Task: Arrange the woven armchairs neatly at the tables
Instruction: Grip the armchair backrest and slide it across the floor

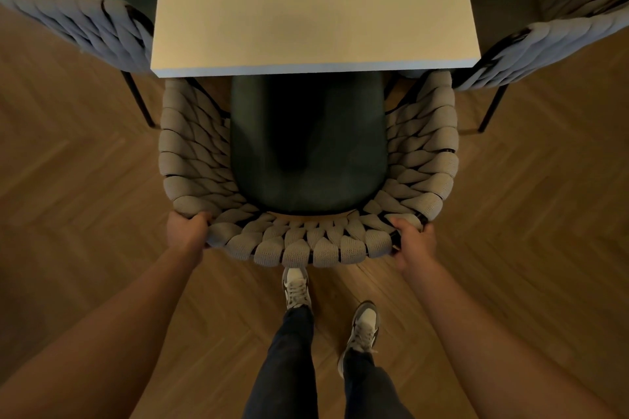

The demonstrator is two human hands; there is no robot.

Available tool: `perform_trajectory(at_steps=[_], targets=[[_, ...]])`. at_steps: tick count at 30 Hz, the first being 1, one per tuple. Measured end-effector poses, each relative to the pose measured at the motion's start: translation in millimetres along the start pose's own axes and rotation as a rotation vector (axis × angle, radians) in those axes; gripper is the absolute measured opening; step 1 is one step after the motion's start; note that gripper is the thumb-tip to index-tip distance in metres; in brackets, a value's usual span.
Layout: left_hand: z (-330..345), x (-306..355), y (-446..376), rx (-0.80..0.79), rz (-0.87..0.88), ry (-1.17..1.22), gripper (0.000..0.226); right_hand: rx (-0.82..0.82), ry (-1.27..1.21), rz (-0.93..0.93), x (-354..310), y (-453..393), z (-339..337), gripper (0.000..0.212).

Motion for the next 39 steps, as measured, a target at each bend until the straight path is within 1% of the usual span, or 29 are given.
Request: perform_trajectory(at_steps=[6, 11, 16, 21, 26, 29, 39], targets=[[-2, 10, -6, -0.004, 0.006, 0.009, 0.048, -0.016, 0.007, 0.009, -2, -4, 15, 0.041], [-1, 10, -2, -0.027, 0.008, 0.024, 0.051, 0.002, 0.036, -0.015, -1, -6, 12, 0.039], [4, 0, 14, -0.011, 0.000, 0.010, 0.047, 0.006, 0.040, -0.029, -4, -4, -1, 0.034], [13, -12, 31, -0.034, -0.008, 0.037, 0.049, -0.011, 0.032, -0.035, -8, -4, -20, 0.036], [18, -19, 39, -0.029, -0.003, 0.034, 0.047, 0.006, 0.036, -0.031, -2, -5, -39, 0.037], [19, -23, 45, -0.025, 0.011, 0.035, 0.046, -0.009, 0.051, -0.041, 1, -6, -46, 0.033], [19, -31, 45, -0.019, 0.010, 0.009, 0.043, 0.004, 0.062, -0.036, 6, -10, -56, 0.038]])
Point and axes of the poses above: each hand's wrist, its own y-axis away from the middle knuckle, its own z-axis out of the palm, x = y × z, the point moved 5 cm from there along -y, towards the middle knuckle, and after that the axes turned 2 degrees about z, right-handed, at the moved point
